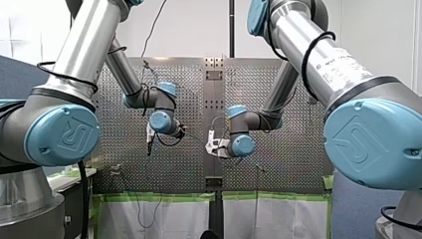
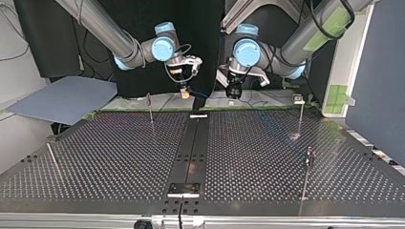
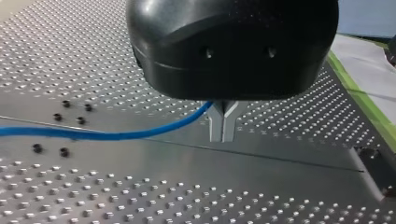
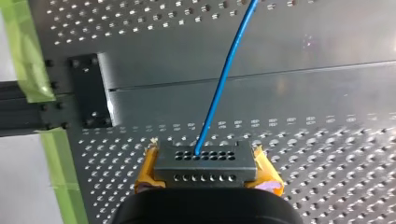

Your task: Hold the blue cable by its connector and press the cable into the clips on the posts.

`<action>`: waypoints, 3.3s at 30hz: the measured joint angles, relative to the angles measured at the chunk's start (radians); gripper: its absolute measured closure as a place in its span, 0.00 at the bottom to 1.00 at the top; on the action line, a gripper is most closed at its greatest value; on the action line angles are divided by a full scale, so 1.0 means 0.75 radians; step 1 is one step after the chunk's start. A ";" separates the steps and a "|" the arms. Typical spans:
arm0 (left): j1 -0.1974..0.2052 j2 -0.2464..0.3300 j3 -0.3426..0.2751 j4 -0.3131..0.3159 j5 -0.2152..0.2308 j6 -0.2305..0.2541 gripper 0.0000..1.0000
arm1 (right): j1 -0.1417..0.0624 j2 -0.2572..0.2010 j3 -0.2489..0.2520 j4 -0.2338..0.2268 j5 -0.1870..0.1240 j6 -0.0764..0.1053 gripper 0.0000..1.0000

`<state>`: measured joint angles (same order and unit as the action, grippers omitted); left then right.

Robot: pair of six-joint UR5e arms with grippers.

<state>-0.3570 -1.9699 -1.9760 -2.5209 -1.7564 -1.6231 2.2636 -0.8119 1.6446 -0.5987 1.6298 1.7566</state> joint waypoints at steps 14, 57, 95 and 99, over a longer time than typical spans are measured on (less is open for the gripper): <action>-0.093 -0.166 -0.010 0.090 -0.007 -0.058 1.00 | -0.040 0.015 0.067 -0.112 0.005 0.015 1.00; -0.355 -0.591 0.171 0.319 -0.081 -0.223 1.00 | -0.242 0.204 0.307 -0.568 0.002 0.121 1.00; -0.543 -0.796 0.481 0.368 -0.181 -0.245 1.00 | -0.574 0.209 0.511 -0.913 -0.092 0.114 1.00; -0.545 -0.803 0.491 0.386 -0.183 -0.245 1.00 | -0.615 0.212 0.506 -0.920 -0.093 0.095 1.00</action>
<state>-0.7660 -2.5720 -1.6076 -2.2313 -1.8935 -1.8069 1.8021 -0.6527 2.0244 -1.2889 1.5600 1.8280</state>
